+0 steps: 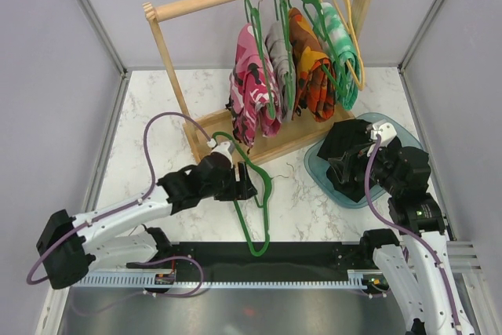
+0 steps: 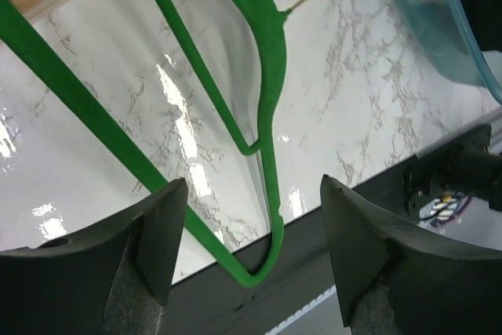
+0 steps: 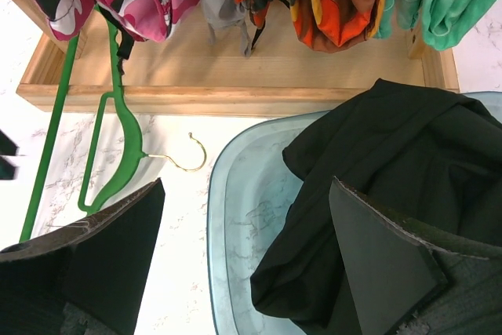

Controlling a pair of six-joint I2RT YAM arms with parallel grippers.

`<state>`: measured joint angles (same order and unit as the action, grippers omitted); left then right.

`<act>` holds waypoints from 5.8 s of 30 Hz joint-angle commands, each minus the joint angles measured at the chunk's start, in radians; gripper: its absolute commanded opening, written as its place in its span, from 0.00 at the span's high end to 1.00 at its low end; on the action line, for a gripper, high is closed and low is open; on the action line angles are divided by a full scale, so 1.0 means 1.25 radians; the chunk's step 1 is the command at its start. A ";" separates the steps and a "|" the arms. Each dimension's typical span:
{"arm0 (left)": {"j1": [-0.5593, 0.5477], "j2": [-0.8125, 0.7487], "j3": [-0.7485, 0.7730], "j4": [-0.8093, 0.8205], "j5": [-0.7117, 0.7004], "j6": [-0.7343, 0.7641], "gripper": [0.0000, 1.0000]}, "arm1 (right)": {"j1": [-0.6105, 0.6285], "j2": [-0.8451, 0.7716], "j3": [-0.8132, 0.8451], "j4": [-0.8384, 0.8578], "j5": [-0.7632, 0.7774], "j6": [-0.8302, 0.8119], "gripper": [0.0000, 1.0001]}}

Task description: Remove the trousers from the hanger

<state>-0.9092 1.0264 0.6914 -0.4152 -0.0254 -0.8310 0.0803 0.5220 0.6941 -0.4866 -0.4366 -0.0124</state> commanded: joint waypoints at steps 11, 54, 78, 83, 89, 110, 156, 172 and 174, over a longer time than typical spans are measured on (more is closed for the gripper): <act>-0.021 0.284 0.027 0.179 -0.194 -0.188 0.30 | -0.003 -0.015 -0.002 0.019 -0.009 -0.008 0.06; -0.063 -0.138 -0.172 0.496 -0.161 -0.447 0.98 | 0.170 0.063 0.004 0.014 -0.445 -0.024 0.10; -0.097 -0.126 -0.142 0.654 -0.306 -0.437 0.98 | 0.646 0.311 0.071 0.244 -0.047 0.389 0.21; -0.098 -0.141 -0.143 0.657 -0.323 -0.431 0.98 | 0.645 0.328 0.077 0.273 -0.046 0.393 0.48; -0.097 -0.138 -0.152 0.668 -0.311 -0.431 0.97 | 0.645 0.305 0.104 0.251 -0.053 0.340 1.00; -0.097 -0.245 -0.123 0.582 0.016 -0.069 0.12 | 0.607 0.151 0.194 -0.003 0.144 0.037 1.00; -0.098 -0.804 0.041 0.007 -0.121 0.275 0.04 | 0.649 1.038 1.398 -0.389 0.304 0.184 1.00; -0.098 -0.815 0.026 0.003 -0.118 0.266 0.02 | 0.617 1.181 1.503 -0.260 0.374 0.102 1.00; -0.097 -0.815 0.020 0.005 -0.117 0.259 0.02 | 0.613 1.186 1.503 -0.251 0.369 0.102 1.00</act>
<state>-1.0290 0.0166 0.7280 -0.4187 -0.1596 -0.5201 0.8589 1.9915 2.5290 -0.8883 0.0040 0.1375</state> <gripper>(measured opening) 0.976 0.037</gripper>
